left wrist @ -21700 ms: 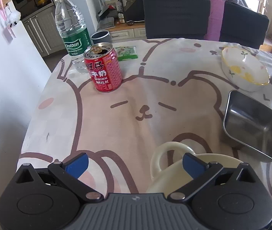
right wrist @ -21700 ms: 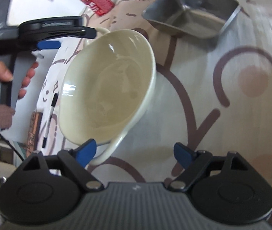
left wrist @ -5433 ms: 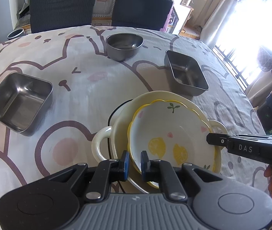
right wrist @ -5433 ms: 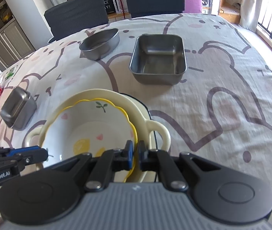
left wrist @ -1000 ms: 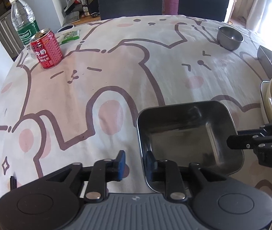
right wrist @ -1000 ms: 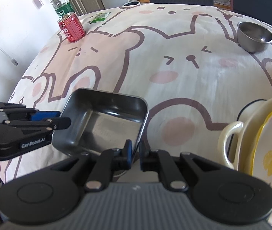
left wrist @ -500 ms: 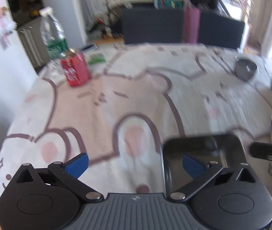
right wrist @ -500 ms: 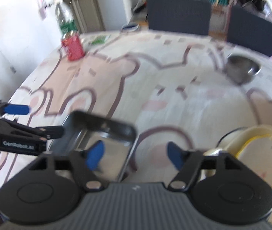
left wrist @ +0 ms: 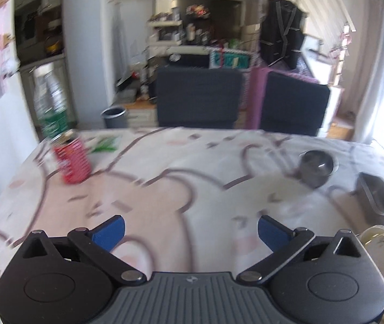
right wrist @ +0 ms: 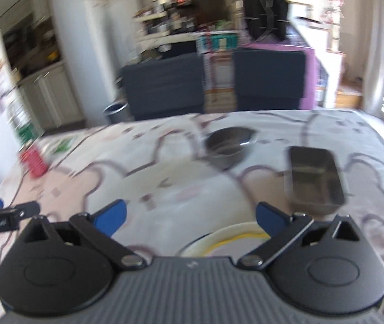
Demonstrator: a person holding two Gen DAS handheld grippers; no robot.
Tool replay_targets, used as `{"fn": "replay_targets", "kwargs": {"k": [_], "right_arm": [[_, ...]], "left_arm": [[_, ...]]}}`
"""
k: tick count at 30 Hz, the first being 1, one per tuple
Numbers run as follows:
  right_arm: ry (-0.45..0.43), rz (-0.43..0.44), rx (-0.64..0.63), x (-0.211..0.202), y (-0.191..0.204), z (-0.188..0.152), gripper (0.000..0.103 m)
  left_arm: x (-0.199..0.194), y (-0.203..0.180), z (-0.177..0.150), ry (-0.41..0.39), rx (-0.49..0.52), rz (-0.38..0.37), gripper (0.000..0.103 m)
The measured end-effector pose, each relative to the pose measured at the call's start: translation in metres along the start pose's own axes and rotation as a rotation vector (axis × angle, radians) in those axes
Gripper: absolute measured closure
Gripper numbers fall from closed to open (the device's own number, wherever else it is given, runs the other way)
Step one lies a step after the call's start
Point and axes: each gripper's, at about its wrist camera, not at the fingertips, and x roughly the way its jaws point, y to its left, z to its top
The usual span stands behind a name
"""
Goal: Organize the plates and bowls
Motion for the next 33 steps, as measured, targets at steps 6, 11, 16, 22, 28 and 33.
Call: {"fn": "replay_targets", "kwargs": {"k": [6, 11, 16, 22, 28, 33], "right_arm": [[-0.04, -0.147, 0.147, 0.011, -0.071, 0.011, 0.0], [0.015, -0.217, 0.327, 0.034, -0.132, 0.011, 0.0], [0.116, -0.244, 0.509, 0.071, -0.18, 0.002, 0.0], [0.195, -0.269, 0.49, 0.104, -0.192, -0.004, 0.0], [0.233, -0.279, 0.371, 0.119, -0.192, -0.004, 0.0], [0.235, -0.302, 0.28, 0.115, -0.196, -0.005, 0.0]], "left_arm": [[0.013, -0.072, 0.016, -0.039, 0.066, -0.112, 0.0], [0.029, -0.128, 0.023, -0.039, 0.136, -0.189, 0.0], [0.049, -0.17, 0.027, -0.022, 0.184, -0.241, 0.0], [0.076, -0.201, 0.031, 0.026, 0.146, -0.326, 0.0], [0.104, -0.231, 0.036, 0.053, 0.173, -0.344, 0.0], [0.123, -0.258, 0.037, 0.08, 0.223, -0.35, 0.0]]}}
